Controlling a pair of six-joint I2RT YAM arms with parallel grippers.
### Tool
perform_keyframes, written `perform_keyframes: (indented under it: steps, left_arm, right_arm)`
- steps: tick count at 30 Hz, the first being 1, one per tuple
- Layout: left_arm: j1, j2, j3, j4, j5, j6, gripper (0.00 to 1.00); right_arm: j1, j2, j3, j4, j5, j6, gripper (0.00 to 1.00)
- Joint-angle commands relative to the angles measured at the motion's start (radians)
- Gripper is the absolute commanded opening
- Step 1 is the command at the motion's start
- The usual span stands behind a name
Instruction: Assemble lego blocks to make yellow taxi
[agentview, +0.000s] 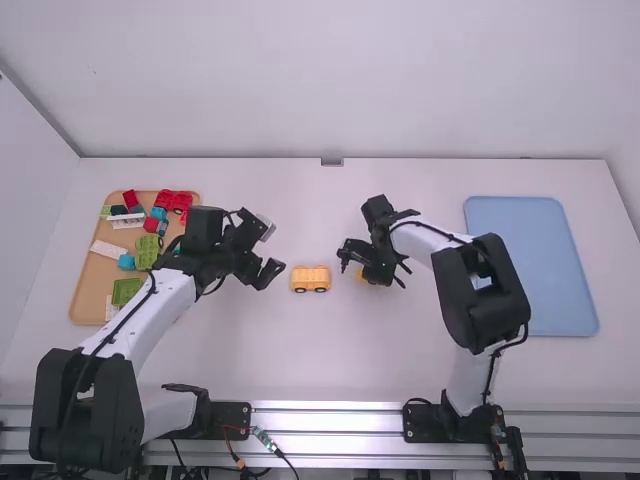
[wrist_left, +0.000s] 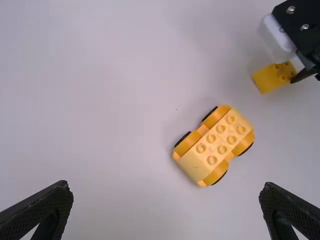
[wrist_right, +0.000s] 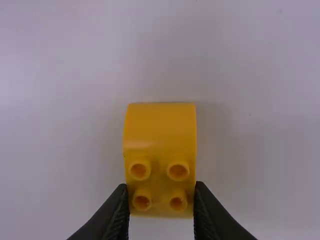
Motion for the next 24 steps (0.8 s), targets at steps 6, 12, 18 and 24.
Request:
perform_keyframes:
  steps: [6,12,18,24]
  left_arm:
    - [0.003,-0.025,0.026,-0.001,0.006,0.037,0.99]
    - [0.002,-0.025,0.026,-0.001,0.005,0.063,0.99]
    - [0.002,-0.025,0.026,-0.001,0.013,0.095,0.99]
    - [0.002,-0.025,0.026,-0.002,0.013,0.092,0.99]
  right_arm:
    - [-0.005,0.080,0.055,-0.080,-0.021,-0.244,0.23]
    - [-0.002,0.080,0.055,-0.095,0.013,-0.312,0.30]
    - [0.002,0.079,0.055,-0.072,0.035,-0.304,0.36]
    - [0.001,0.052,0.055,-0.074,0.035,-0.276,0.98]
